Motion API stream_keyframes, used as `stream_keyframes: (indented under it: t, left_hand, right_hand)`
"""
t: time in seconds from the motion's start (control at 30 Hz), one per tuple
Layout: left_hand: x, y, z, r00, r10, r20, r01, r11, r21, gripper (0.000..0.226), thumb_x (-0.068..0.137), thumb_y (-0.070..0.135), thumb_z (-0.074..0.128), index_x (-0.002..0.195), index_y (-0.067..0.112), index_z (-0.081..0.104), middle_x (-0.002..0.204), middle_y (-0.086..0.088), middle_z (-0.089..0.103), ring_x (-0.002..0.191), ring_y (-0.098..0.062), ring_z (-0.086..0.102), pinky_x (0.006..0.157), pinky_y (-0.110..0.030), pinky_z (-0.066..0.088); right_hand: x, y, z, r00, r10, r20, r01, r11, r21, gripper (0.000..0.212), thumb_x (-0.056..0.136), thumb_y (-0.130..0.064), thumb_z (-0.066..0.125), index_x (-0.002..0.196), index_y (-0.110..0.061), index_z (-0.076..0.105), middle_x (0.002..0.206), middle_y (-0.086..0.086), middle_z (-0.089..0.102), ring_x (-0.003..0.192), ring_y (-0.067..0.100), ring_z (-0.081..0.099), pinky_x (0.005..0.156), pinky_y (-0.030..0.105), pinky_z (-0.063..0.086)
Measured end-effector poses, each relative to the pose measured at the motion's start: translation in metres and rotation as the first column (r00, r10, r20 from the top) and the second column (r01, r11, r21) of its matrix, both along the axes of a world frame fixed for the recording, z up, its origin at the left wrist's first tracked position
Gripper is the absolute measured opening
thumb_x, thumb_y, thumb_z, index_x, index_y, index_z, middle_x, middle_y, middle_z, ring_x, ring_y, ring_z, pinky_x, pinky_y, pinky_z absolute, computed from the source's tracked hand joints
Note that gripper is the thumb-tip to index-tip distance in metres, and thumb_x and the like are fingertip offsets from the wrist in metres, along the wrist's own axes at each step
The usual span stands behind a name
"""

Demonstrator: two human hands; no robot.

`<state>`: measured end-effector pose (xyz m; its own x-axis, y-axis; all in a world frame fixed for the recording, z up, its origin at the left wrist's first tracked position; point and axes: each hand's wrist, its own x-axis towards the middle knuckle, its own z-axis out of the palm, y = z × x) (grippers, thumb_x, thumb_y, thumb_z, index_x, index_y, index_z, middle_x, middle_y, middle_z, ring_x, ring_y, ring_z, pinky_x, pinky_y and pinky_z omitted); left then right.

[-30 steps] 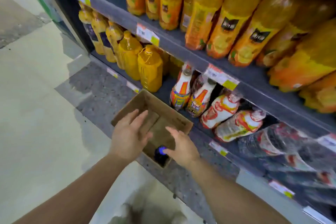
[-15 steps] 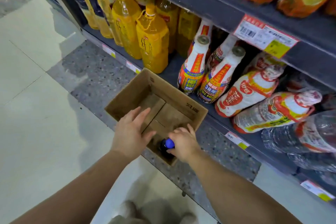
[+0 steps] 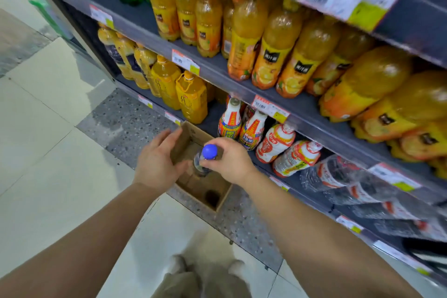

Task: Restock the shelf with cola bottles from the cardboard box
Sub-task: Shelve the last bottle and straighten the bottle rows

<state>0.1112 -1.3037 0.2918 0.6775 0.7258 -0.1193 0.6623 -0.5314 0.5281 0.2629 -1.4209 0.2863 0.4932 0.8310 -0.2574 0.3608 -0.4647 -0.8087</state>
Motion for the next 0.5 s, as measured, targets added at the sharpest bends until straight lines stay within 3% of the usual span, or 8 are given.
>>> stream_keyframes:
  t: [0.17,0.3,0.5]
  left_hand:
    - [0.003,0.012,0.126,0.995,-0.049,0.082,0.044,0.997,0.060,0.079,0.070,0.030,0.082,0.139,0.020,0.047,0.145,-0.015,0.044,0.130,-0.034,0.044,0.104,-0.047,0.040]
    - [0.010,0.009,0.227,0.986,-0.099,0.134,0.087,0.992,0.089,0.077,0.071,0.034,0.081,0.139,0.020,0.047,0.143,-0.015,0.046,0.130,-0.033,0.044,0.103,-0.048,0.041]
    - [0.050,-0.037,0.346,0.928,-0.316,0.198,0.289,0.945,0.153,0.076,0.073,0.037,0.079,0.139,0.020,0.047,0.146,-0.012,0.044,0.136,-0.025,0.037,0.108,-0.040,0.035]
  right_hand:
    - [0.002,-0.001,0.133,0.999,-0.044,-0.019,0.046,0.995,0.094,0.035,0.075,-0.028,0.080,0.105,-0.015,0.065,0.104,0.005,0.066,0.095,0.023,0.059,0.081,0.034,0.046]
    - [-0.003,-0.020,0.234,0.977,-0.202,-0.067,0.211,0.963,0.169,0.039,0.075,-0.026,0.080,0.110,-0.016,0.065,0.104,0.004,0.067,0.095,0.021,0.061,0.082,0.035,0.049]
    - [0.000,-0.095,0.361,0.917,-0.382,-0.113,0.397,0.858,0.326,0.019,0.076,-0.024,0.079,0.087,-0.028,0.063,0.086,-0.006,0.065,0.080,0.010,0.057,0.081,0.039,0.050]
